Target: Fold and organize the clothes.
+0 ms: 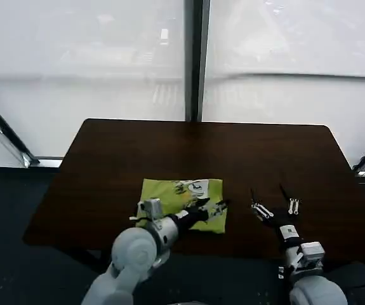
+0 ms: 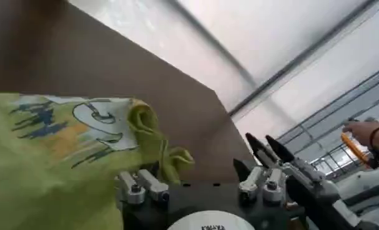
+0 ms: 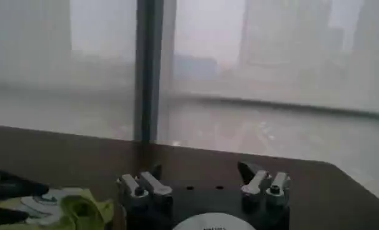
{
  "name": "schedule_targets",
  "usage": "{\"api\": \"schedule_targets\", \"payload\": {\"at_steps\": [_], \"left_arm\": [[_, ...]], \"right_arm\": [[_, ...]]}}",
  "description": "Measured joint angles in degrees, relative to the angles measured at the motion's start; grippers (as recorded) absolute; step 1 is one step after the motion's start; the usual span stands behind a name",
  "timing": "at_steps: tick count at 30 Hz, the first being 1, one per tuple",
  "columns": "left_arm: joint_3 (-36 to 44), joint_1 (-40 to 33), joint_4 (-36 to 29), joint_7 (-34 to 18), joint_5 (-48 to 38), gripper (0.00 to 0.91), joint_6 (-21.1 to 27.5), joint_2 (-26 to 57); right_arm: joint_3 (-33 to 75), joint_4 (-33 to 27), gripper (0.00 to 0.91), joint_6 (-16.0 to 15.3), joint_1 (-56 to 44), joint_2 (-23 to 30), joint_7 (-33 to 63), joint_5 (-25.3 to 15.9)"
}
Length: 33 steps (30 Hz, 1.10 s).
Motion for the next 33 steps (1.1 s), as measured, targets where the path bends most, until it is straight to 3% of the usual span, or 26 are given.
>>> {"api": "schedule_targets", "payload": {"at_steps": [6,14,23,33], "left_arm": [[-1.6,-0.7,-1.1,0.6,1.3,0.878,0.0,0.4],[-8.3,-0.7,-4.7,7.2,6.5,0.878,-0.5,7.0],[-17.4,4.2,-0.5,15.1,10.4,0.878,-14.0,18.3],[-19.1,10.5,2.1,10.6,7.7,0.878,-22.5,20.1]], "right_arm": [[-2.1,0.0,0.878,-0.6,0.2,-1.5,-2.1,-0.6],[-4.1,-1.6,0.878,0.0,1.3,-5.3,-5.2,-0.4],[-1.4,0.4,0.878,0.6,-0.3,-5.6,-2.1,6.7],[3.4,4.4,0.878,-0.1,-2.5,-5.9,-0.2,10.6]]}}
